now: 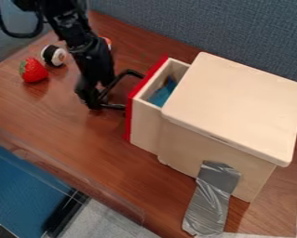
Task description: Close the drawer
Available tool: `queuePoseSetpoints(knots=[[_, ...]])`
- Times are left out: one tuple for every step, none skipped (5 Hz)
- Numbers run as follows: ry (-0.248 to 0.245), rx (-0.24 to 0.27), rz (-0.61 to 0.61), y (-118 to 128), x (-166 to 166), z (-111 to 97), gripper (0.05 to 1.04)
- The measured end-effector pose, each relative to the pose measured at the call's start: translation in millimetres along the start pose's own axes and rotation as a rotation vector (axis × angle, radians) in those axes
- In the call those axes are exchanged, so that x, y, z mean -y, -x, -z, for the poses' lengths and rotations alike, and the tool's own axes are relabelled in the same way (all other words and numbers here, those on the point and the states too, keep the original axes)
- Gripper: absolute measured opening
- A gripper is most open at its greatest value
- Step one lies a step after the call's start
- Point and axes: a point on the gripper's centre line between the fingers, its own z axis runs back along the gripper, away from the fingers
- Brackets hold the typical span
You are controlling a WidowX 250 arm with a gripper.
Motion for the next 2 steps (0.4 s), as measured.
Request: queuePoseSetpoints(knots=[[-0.007, 0.003, 0.008, -11.5, 7.3, 1.9, 1.000], [-0.003, 0.009, 0.039, -29.9, 17.2, 5.3, 1.000]])
